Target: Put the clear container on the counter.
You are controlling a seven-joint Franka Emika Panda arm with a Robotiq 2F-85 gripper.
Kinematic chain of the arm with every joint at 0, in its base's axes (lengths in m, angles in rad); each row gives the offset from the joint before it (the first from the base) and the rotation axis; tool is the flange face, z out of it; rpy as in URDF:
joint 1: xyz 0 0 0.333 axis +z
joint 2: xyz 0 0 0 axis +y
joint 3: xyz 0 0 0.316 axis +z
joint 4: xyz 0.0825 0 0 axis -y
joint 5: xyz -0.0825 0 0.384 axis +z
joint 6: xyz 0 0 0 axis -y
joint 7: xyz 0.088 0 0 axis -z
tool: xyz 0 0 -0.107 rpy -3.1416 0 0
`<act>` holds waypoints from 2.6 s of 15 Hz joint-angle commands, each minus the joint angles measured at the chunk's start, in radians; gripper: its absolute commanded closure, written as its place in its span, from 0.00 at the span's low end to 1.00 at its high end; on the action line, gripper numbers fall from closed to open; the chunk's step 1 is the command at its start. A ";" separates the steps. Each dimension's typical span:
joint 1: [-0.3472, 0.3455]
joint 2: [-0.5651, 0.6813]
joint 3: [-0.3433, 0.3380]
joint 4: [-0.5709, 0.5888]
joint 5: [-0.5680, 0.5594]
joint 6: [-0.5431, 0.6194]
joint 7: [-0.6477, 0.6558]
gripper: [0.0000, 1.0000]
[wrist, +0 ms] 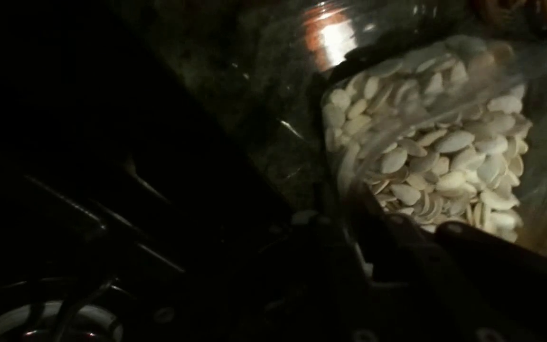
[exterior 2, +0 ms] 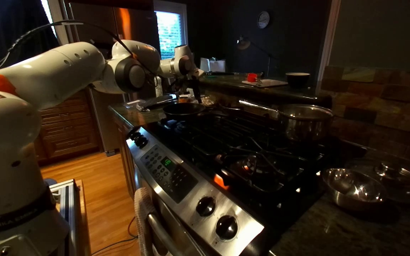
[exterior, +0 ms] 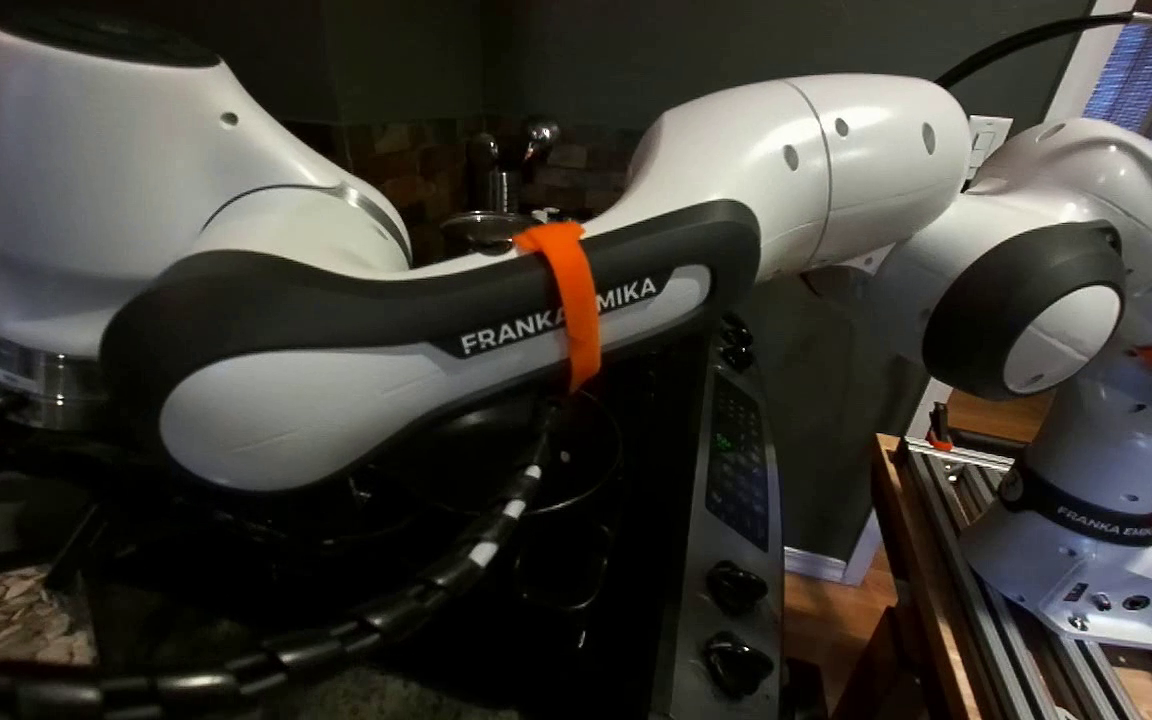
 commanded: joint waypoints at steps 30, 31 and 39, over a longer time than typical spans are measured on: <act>-0.233 -0.271 0.189 0.127 0.225 -0.289 -0.467 0.99; -0.240 -0.275 0.190 0.128 0.229 -0.282 -0.466 0.99; -0.251 -0.296 0.187 0.117 0.224 -0.288 -0.469 0.99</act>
